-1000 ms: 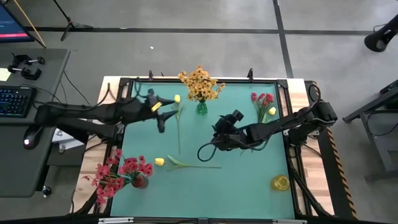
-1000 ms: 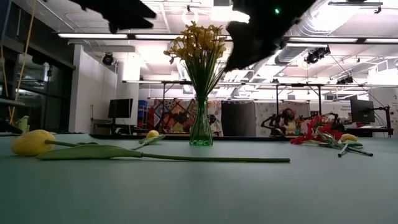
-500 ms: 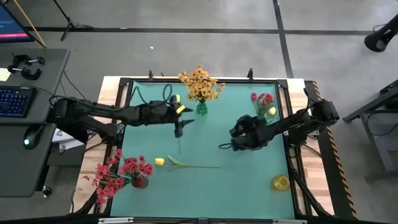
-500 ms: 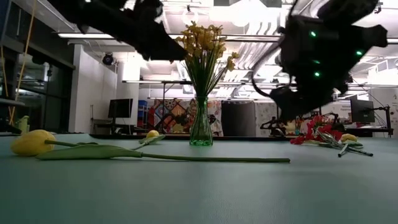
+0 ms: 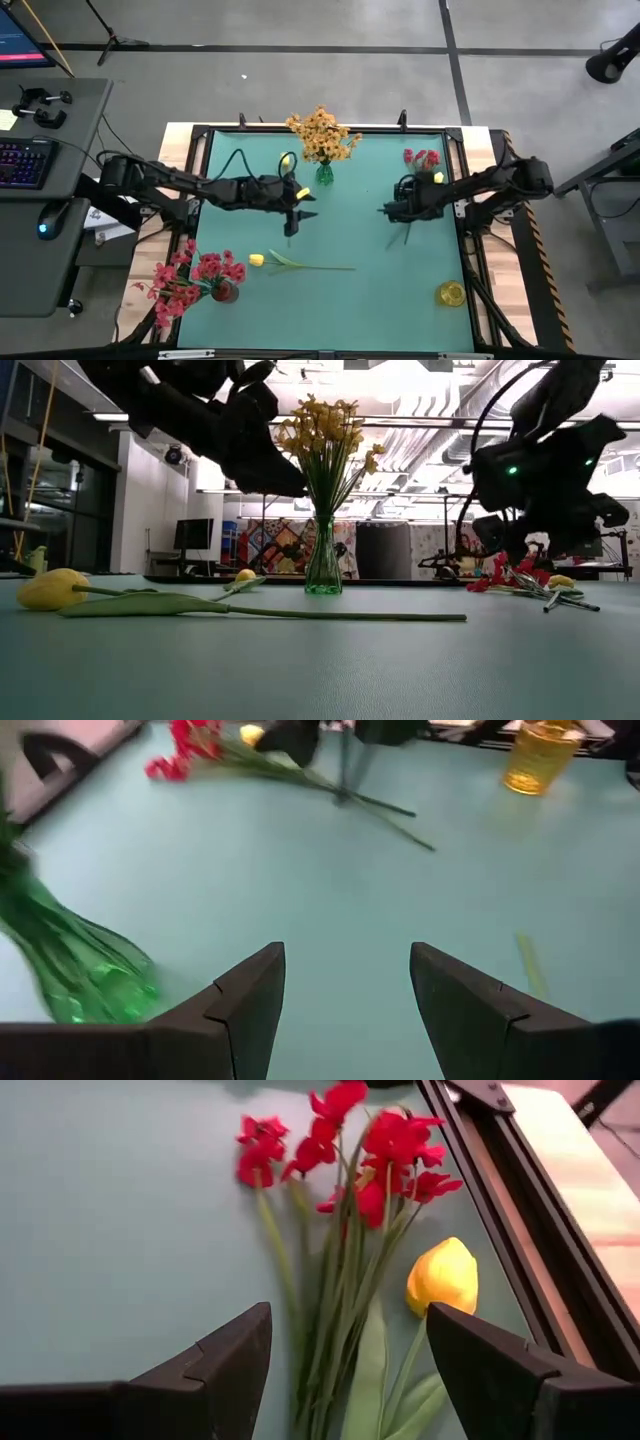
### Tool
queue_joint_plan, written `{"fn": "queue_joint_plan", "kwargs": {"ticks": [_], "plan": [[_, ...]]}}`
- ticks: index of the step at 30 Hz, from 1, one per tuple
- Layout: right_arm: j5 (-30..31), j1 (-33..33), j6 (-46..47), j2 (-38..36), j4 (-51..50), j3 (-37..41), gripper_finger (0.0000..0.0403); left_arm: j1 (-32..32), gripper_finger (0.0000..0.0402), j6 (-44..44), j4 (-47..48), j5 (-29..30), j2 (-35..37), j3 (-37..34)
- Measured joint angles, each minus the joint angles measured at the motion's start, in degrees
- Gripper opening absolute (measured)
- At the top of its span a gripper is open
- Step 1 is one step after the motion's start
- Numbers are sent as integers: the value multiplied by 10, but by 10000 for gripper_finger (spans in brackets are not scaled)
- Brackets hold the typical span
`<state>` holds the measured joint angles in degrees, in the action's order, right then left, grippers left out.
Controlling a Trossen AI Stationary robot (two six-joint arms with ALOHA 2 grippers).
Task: Sort flowers into vase by color
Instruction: Put the red flower into the red vase
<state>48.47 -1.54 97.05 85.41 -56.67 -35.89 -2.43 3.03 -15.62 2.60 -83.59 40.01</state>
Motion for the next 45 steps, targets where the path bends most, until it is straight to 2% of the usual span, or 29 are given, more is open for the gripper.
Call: {"fn": "queue_joint_plan", "kwargs": {"ticks": [7,16,20,23,33,41,45], "plan": [[-22,-82,-79,0,66,12,256,40,204,44,16,12,0,0],[-67,-151,-166,0,147,12,256,107,204,31,20,79,0,0],[-82,-172,-181,0,167,12,256,120,204,18,21,127,4,0],[-97,-183,-191,0,171,12,256,123,204,18,26,150,6,0],[-114,-202,-191,24,177,12,256,123,204,12,25,160,9,0],[-93,-201,-189,74,196,9,255,122,204,12,25,161,9,0],[-97,-201,-197,75,200,9,227,122,204,3,24,162,9,0]]}}
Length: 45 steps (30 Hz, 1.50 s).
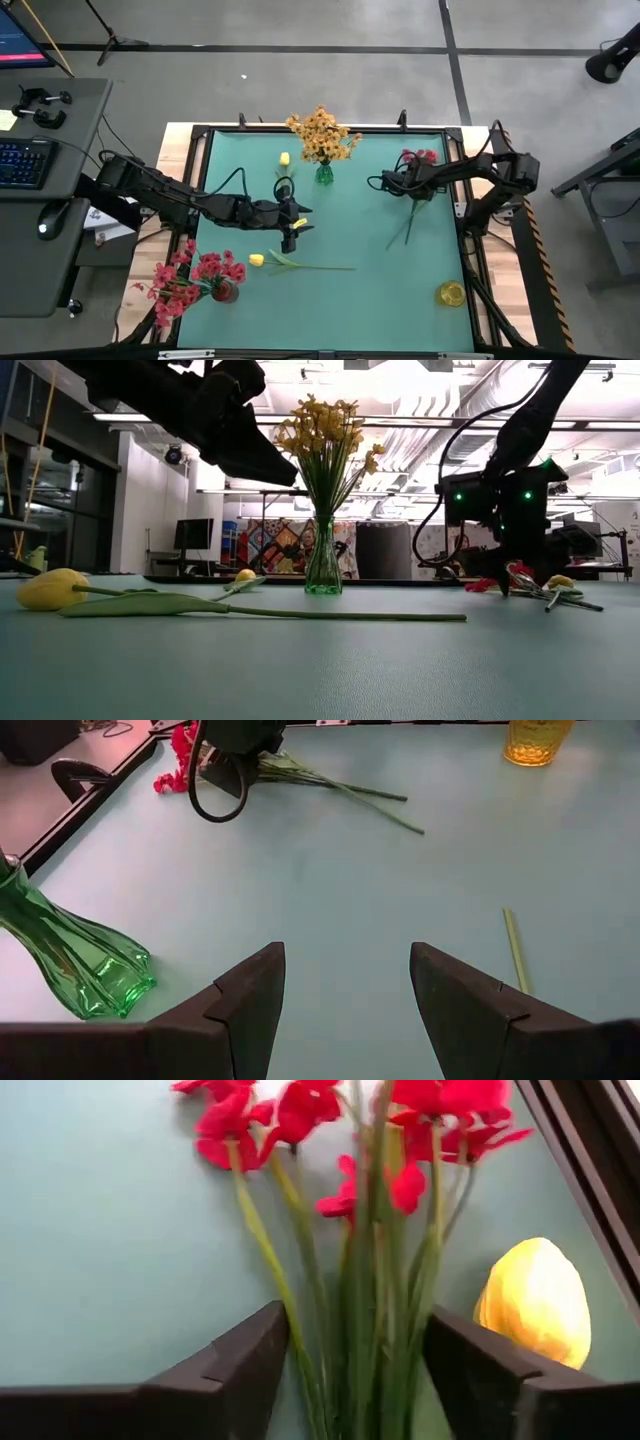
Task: Sort flowers into vase by color
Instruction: Put the red flower into the red vase
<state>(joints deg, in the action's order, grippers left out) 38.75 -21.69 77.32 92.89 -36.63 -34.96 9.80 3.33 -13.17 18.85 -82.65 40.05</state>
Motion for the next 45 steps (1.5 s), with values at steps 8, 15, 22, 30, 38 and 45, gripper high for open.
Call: {"fn": "queue_joint_plan", "kwargs": {"ticks": [8,15,22,30,38,45], "plan": [[-8,1,-47,1,15,0,29,0,204,-1,0,1,0,0],[33,38,-77,-47,-27,-13,8,0,204,-5,-1,3,0,0],[161,111,-103,-163,-12,-33,3,0,204,-5,-5,41,0,0],[332,244,-149,-307,20,-33,2,26,204,9,-11,31,0,0],[387,366,-376,-356,189,-33,1,35,204,-13,-143,63,9,0],[255,404,-627,-332,429,-33,1,21,204,-95,-118,40,85,62]]}}
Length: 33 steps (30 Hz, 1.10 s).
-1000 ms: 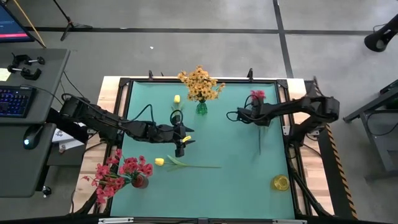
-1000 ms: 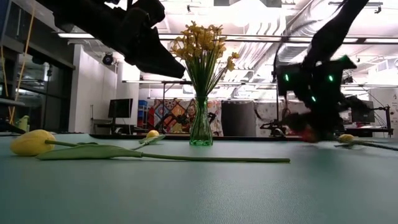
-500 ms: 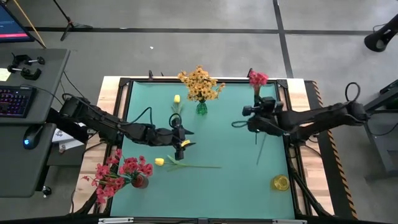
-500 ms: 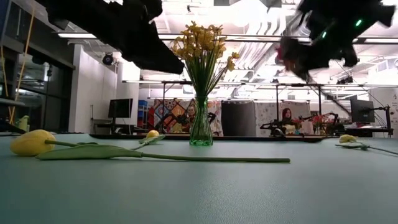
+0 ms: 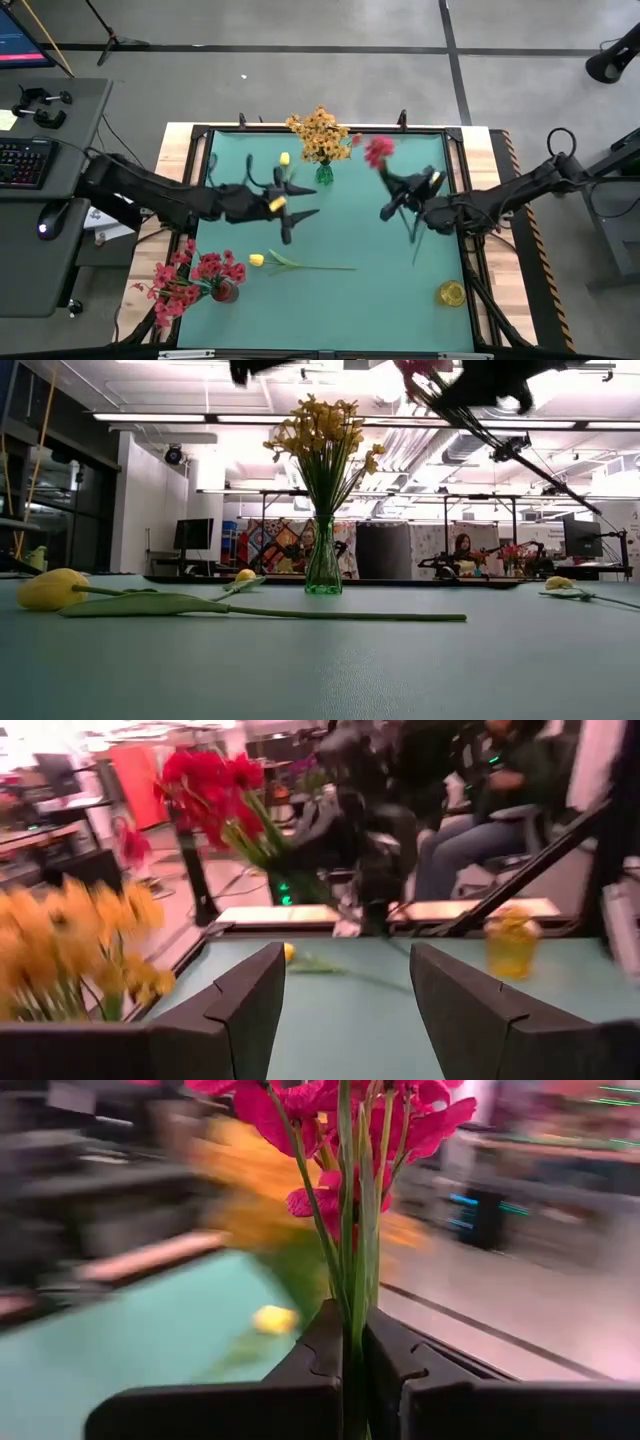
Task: Sort flowers into vase by color
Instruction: Put the red flower into the red vase
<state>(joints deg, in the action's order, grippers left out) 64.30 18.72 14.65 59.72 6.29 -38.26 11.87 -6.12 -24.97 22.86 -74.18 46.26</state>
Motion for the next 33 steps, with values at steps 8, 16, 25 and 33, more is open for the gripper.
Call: {"fn": "queue_joint_plan", "kwargs": {"ticks": [8,16,25,33], "plan": [[-313,-8,-261,122,432,0,0,20,204,42,201,-118,151,73],[-495,-70,-256,299,713,-44,0,71,204,70,272,-138,287,75],[-639,-120,-191,437,612,-260,0,77,204,70,266,-117,264,23],[-678,-124,-204,475,504,-370,0,95,204,12,190,-130,204,12]]}}
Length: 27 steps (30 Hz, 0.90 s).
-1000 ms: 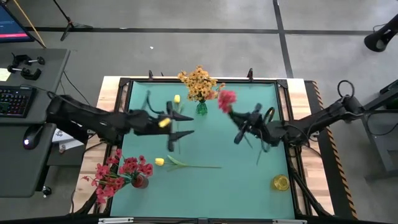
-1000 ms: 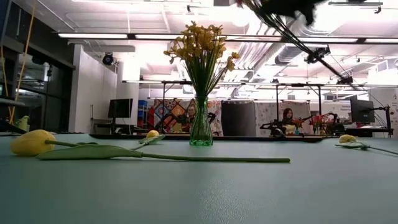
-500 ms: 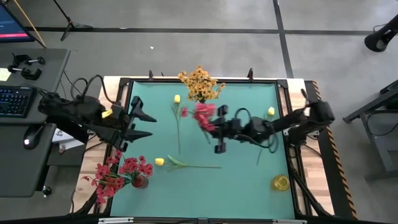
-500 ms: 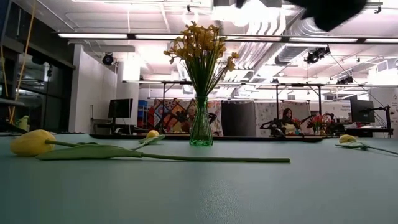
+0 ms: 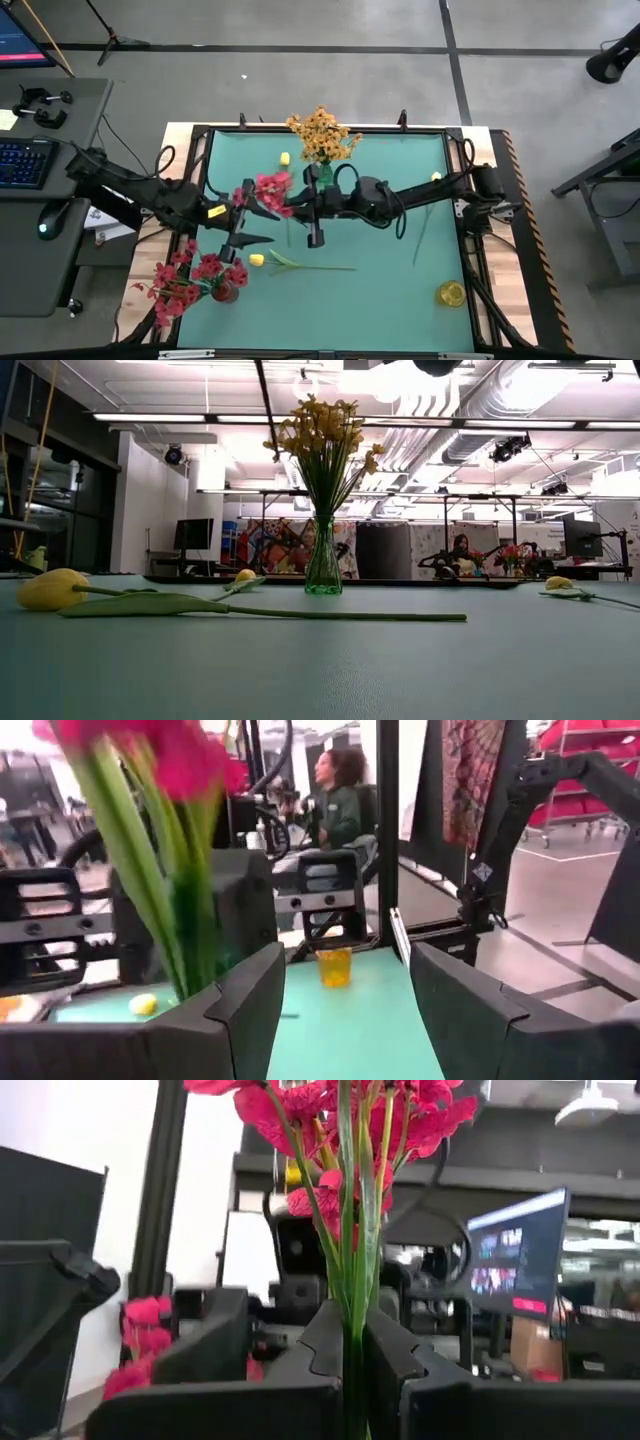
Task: Sort flowers into vase by color
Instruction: Put the red flower into the red vase
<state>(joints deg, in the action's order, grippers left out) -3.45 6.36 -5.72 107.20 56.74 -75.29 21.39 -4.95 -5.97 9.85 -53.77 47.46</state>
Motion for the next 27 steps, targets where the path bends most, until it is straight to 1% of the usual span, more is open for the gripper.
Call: {"fn": "queue_joint_plan", "kwargs": {"ticks": [4,12,17,20,24,27], "plan": [[-14,5,-3,0,36,-2,0,1,204,-12,-21,1,-10,0],[-42,20,-3,1,54,-2,0,0,204,-13,-26,5,-25,0],[-47,24,-16,1,61,-1,0,0,204,-16,-68,-1,-55,0],[-54,24,3,1,66,-1,0,0,204,-42,-93,-1,-74,0],[-62,27,10,1,64,-1,0,-3,204,-61,-101,30,-82,0],[-60,34,4,1,60,-1,0,-2,204,-72,-90,50,-73,0]]}}
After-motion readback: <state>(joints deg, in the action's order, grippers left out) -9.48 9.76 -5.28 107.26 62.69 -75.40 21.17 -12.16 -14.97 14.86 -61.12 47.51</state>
